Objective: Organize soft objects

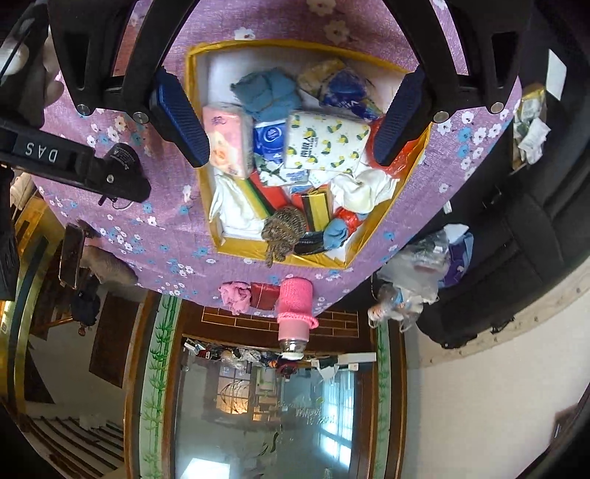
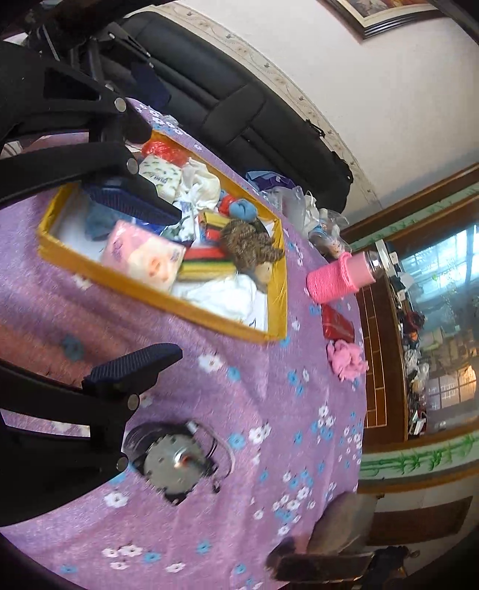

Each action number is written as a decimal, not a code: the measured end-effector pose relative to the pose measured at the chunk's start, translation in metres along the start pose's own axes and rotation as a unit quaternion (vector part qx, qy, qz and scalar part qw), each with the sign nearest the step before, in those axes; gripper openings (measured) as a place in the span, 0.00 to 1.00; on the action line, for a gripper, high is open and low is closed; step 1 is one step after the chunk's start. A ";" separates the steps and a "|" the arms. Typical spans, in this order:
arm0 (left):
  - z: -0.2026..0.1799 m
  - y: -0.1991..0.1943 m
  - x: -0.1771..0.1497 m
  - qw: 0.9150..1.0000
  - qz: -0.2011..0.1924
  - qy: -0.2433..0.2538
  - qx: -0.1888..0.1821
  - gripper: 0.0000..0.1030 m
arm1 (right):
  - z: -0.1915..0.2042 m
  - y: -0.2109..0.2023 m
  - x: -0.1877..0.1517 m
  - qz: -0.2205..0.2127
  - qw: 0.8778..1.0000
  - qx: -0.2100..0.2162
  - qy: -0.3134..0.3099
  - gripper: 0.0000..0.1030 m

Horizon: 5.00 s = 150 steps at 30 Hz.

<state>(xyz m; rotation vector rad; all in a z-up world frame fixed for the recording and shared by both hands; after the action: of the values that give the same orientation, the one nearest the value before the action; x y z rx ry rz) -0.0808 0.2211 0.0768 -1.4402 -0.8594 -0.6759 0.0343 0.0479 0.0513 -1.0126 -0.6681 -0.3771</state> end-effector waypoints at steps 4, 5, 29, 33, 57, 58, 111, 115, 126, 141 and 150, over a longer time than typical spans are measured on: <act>-0.015 -0.012 0.002 1.000 -0.014 0.020 0.013 0.89 | -0.014 -0.012 -0.007 -0.008 1.000 0.002 0.012 0.64; -0.017 -0.015 0.003 0.999 -0.019 0.025 0.017 0.89 | -0.017 -0.015 -0.008 -0.010 1.000 0.002 0.014 0.64; -0.012 -0.118 0.003 0.950 -0.282 -0.010 0.133 1.00 | -0.011 -0.118 -0.012 -0.223 0.970 -0.071 -0.062 0.85; -0.018 -0.104 0.000 0.945 -0.280 0.018 0.166 1.00 | -0.001 -0.132 -0.012 -0.264 0.957 -0.090 -0.080 0.86; 0.019 0.021 -0.008 0.996 -0.019 -0.085 0.024 1.00 | 0.040 -0.035 -0.066 -0.084 0.976 -0.086 -0.184 0.86; 0.021 0.025 -0.007 0.996 -0.015 -0.083 0.026 1.00 | 0.040 -0.032 -0.066 -0.080 0.976 -0.086 -0.184 0.86; 0.022 0.055 -0.038 0.994 0.049 -0.084 0.045 1.00 | 0.051 -0.005 -0.071 -0.038 0.979 -0.099 -0.175 0.86; 0.022 0.056 -0.039 0.994 0.050 -0.084 0.046 1.00 | 0.054 -0.004 -0.071 -0.037 0.979 -0.099 -0.177 0.86; 0.021 0.057 -0.041 0.994 0.056 -0.083 0.045 1.00 | 0.055 -0.004 -0.072 -0.035 0.979 -0.099 -0.176 0.86; 0.020 0.059 -0.043 0.993 0.062 -0.089 0.045 1.00 | 0.054 -0.001 -0.075 -0.031 0.979 -0.099 -0.176 0.86; 0.009 0.051 -0.036 0.995 0.054 -0.079 0.042 1.00 | 0.054 -0.006 -0.075 -0.032 0.979 -0.095 -0.180 0.86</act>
<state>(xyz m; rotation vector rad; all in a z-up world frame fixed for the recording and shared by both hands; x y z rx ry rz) -0.0590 0.2290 0.0180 -1.4657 -0.9144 -0.4447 -0.0433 0.0915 0.0244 -1.2592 -1.0065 -0.3215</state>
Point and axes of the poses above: each gripper's, at about its wrist camera, not at the fingertips, and y roughly the way its jaws point, z to its left, x to its top, the point moved 6 cm from there along y, roughly the way its jaws point, and after that the axes turned 4 degrees about -z, right-handed, at the moved point
